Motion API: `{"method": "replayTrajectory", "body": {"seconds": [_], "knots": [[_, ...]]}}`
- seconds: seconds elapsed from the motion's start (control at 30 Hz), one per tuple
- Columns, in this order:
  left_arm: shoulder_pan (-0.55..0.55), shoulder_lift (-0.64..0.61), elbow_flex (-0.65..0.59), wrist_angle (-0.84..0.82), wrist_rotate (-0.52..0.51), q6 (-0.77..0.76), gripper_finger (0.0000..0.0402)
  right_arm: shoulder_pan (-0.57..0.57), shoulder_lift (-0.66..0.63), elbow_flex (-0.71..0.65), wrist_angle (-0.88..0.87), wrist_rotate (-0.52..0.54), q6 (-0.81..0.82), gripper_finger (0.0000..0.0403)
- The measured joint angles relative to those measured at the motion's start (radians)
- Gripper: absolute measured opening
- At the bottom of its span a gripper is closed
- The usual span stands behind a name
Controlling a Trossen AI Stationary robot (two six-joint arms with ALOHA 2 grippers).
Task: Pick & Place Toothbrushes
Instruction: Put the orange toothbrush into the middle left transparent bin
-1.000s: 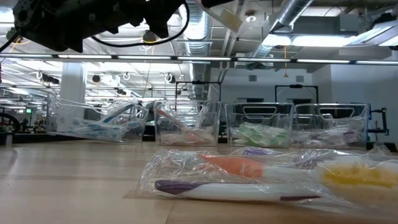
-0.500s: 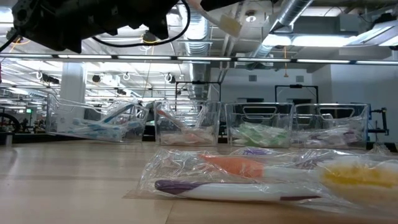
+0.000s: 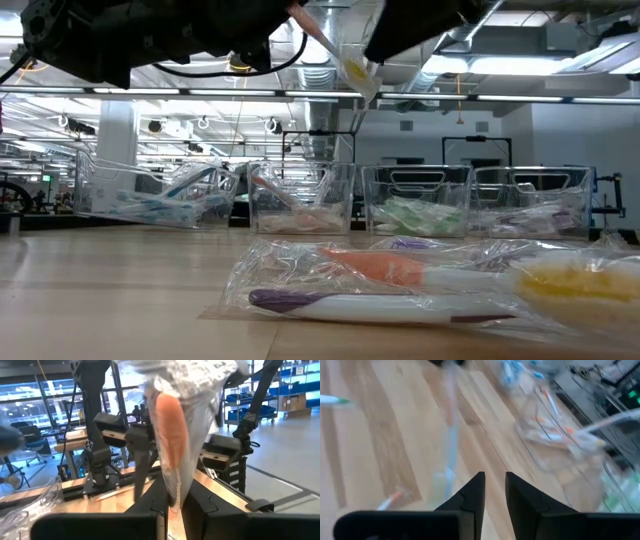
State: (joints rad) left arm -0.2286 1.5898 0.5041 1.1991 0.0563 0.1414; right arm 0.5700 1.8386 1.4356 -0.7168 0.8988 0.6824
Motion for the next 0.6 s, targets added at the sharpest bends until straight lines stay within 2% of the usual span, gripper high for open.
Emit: {"method": "replayTrajectory", "body": {"seconds": [0.2, 0.4, 0.6], "knots": [[0.023, -0.013, 0.0, -0.052, 0.004, 0.023, 0.0017, 0.024, -0.008, 0.0, -0.195, 0.011, 0.232, 0.0065], [0.09, -0.193, 0.054, -0.455, 0.003, 0.056, 0.0018, 0.082, -0.008, 0.0, -0.374, 0.019, 0.472, 0.0065], [0.197, -0.347, 0.21, -0.873, -0.005, 0.175, 0.0018, 0.122, -0.008, 0.0, -0.399, 0.078, 0.533, 0.0065]]}}
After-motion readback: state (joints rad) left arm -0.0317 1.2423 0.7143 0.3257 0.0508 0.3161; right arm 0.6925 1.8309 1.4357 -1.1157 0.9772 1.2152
